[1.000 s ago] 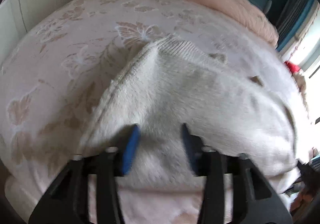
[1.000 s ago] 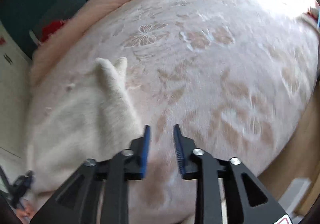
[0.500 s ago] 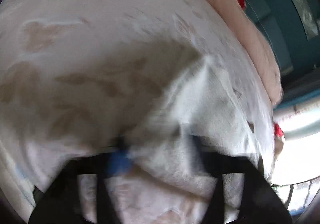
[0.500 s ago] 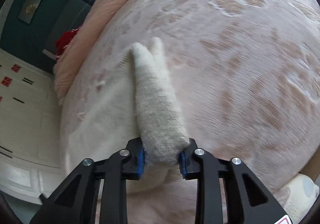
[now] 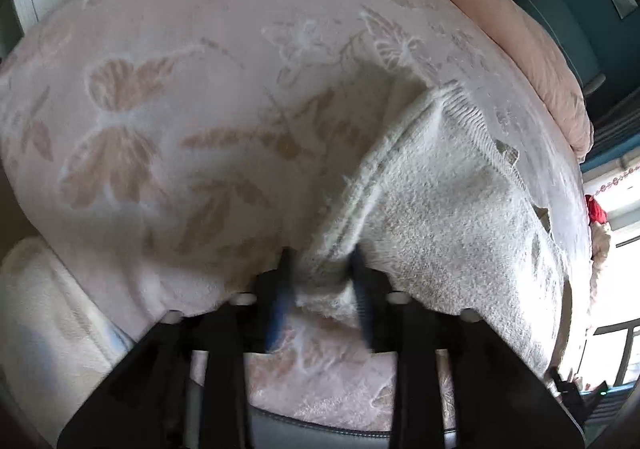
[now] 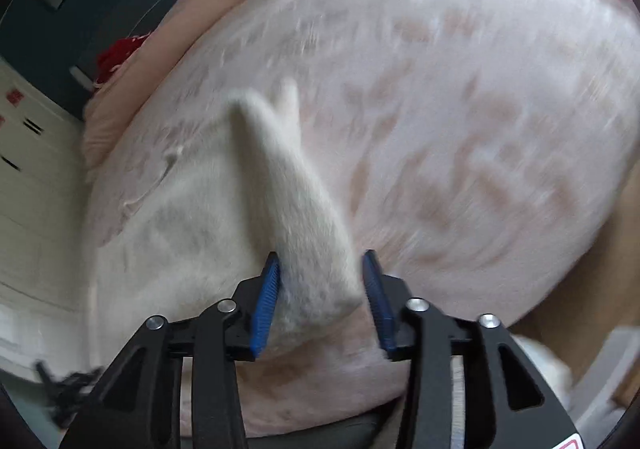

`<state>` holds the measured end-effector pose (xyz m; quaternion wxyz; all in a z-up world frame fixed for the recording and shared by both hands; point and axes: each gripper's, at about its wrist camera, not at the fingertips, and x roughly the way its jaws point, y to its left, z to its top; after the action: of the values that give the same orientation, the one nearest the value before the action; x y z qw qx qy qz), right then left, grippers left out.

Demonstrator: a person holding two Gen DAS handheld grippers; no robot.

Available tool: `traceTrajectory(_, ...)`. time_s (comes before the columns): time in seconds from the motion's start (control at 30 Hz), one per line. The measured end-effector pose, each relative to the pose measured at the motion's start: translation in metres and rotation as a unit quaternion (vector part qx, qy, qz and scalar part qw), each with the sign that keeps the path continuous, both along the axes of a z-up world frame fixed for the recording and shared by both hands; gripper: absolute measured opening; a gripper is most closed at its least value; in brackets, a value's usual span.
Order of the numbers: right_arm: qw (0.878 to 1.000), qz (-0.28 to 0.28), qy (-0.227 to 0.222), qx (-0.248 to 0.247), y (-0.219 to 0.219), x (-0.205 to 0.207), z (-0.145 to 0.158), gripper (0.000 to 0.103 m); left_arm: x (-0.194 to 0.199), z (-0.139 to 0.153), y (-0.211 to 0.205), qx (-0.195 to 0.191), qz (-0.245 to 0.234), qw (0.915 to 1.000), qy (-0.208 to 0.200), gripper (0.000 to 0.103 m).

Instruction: Fold small clothes

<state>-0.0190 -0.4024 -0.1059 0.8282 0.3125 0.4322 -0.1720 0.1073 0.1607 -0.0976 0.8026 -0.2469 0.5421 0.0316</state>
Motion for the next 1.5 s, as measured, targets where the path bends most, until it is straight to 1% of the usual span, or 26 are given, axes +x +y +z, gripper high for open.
traceTrajectory(0.03,1.000,-0.001,0.000,-0.031,0.002,0.000,0.012,0.045,0.000,0.004,0.003,-0.002,0.004,0.9999,-0.011,0.052)
traceTrajectory(0.07,0.998,-0.003,-0.012,-0.064,0.007,0.001,0.028,0.045,0.001,0.007,0.004,-0.003,0.008,0.9998,-0.017,0.057)
traceTrajectory(0.13,0.996,0.021,-0.045,-0.072,0.021,0.009,0.047,0.033,-0.002,0.006,0.006,-0.016,0.013,0.9996,-0.020,0.063)
traceTrajectory(0.17,0.995,0.055,-0.059,-0.063,0.038,0.022,0.055,0.016,-0.004,0.003,0.007,-0.026,0.012,0.9994,-0.017,0.065)
traceTrajectory(0.2,0.992,0.090,-0.061,-0.058,0.056,0.038,0.059,0.006,-0.007,-0.001,0.009,-0.035,0.013,0.9992,-0.012,0.067)
traceTrajectory(0.27,0.985,0.153,-0.061,-0.048,0.091,0.068,0.060,0.003,-0.007,-0.010,0.005,-0.060,0.019,0.9980,-0.004,0.069)
traceTrajectory(0.3,0.981,0.177,-0.061,-0.048,0.107,0.083,0.059,0.002,-0.009,-0.013,0.004,-0.064,0.020,0.9978,0.000,0.070)
traceTrajectory(0.4,0.968,0.240,-0.040,-0.060,0.158,0.135,0.043,0.002,-0.007,-0.014,-0.004,-0.046,0.015,0.9988,-0.005,0.075)
traceTrajectory(0.5,0.964,0.264,-0.005,-0.042,0.185,0.187,0.012,0.002,-0.006,-0.014,-0.008,-0.036,0.002,0.9993,-0.004,0.077)
traceTrajectory(0.53,0.962,0.268,0.008,-0.054,0.192,0.201,0.003,0.002,-0.005,-0.015,-0.008,-0.037,0.001,0.9993,-0.005,0.077)
traceTrajectory(0.6,0.959,0.272,0.027,-0.077,0.200,0.208,-0.007,0.003,-0.006,-0.016,-0.006,-0.041,-0.001,0.9991,-0.006,0.078)
traceTrajectory(0.63,0.960,0.270,0.025,-0.074,0.201,0.210,-0.009,0.004,-0.006,-0.016,-0.004,-0.042,-0.004,0.9991,-0.006,0.078)
traceTrajectory(0.67,0.960,0.270,0.017,-0.070,0.198,0.207,-0.008,0.009,-0.005,-0.017,-0.006,-0.042,-0.008,0.9991,-0.007,0.079)
traceTrajectory(0.83,0.958,0.277,0.010,-0.071,0.195,0.208,-0.008,0.010,-0.003,-0.019,-0.012,-0.033,-0.025,0.9991,-0.013,0.087)
traceTrajectory(0.9,0.959,0.276,0.007,-0.071,0.197,0.212,-0.007,0.016,-0.002,-0.019,-0.014,-0.028,-0.025,0.9992,-0.012,0.087)
traceTrajectory(0.93,0.958,0.277,0.006,-0.072,0.198,0.216,-0.008,0.016,-0.002,-0.019,-0.014,-0.029,-0.023,0.9992,-0.013,0.087)
traceTrajectory(0.97,0.957,0.281,0.009,-0.076,0.200,0.219,-0.010,0.013,-0.002,-0.019,-0.013,-0.032,-0.022,0.9992,-0.013,0.087)
traceTrajectory(1.0,0.955,0.284,0.014,-0.079,0.201,0.220,-0.011,0.000,-0.002,-0.019,-0.013,-0.033,-0.021,0.9991,-0.013,0.087)
traceTrajectory(1.03,0.955,0.286,0.017,-0.076,0.201,0.221,-0.012,0.000,-0.002,-0.019,-0.012,-0.035,-0.020,0.9991,-0.012,0.087)
traceTrajectory(1.13,0.963,0.258,-0.008,-0.079,0.184,0.206,0.007,0.000,0.000,-0.019,-0.009,-0.044,-0.015,0.9989,-0.007,0.087)
traceTrajectory(1.2,0.971,0.222,-0.037,-0.076,0.160,0.178,0.029,0.000,0.000,-0.020,-0.004,-0.057,-0.008,0.9983,-0.007,0.087)
traceTrajectory(1.3,0.982,0.163,-0.054,-0.085,0.114,0.121,0.053,0.000,0.000,-0.021,0.002,-0.073,0.004,0.9973,-0.008,0.088)
traceTrajectory(1.37,0.987,0.125,-0.049,-0.092,0.085,0.079,0.060,0.000,0.000,-0.021,0.004,-0.082,0.017,0.9964,-0.010,0.089)
traceTrajectory(1.43,0.987,0.110,-0.029,-0.115,0.073,0.052,0.061,0.002,0.000,-0.021,0.005,-0.085,0.029,0.9959,-0.012,0.089)
traceTrajectory(1.47,0.986,0.112,-0.013,-0.121,0.072,0.043,0.058,0.011,0.000,-0.021,0.004,-0.084,0.034,0.9958,-0.013,0.089)
traceTrajectory(1.5,0.986,0.117,-0.004,-0.119,0.075,0.040,0.054,0.011,0.000,-0.020,0.003,-0.081,0.036,0.9960,-0.016,0.087)
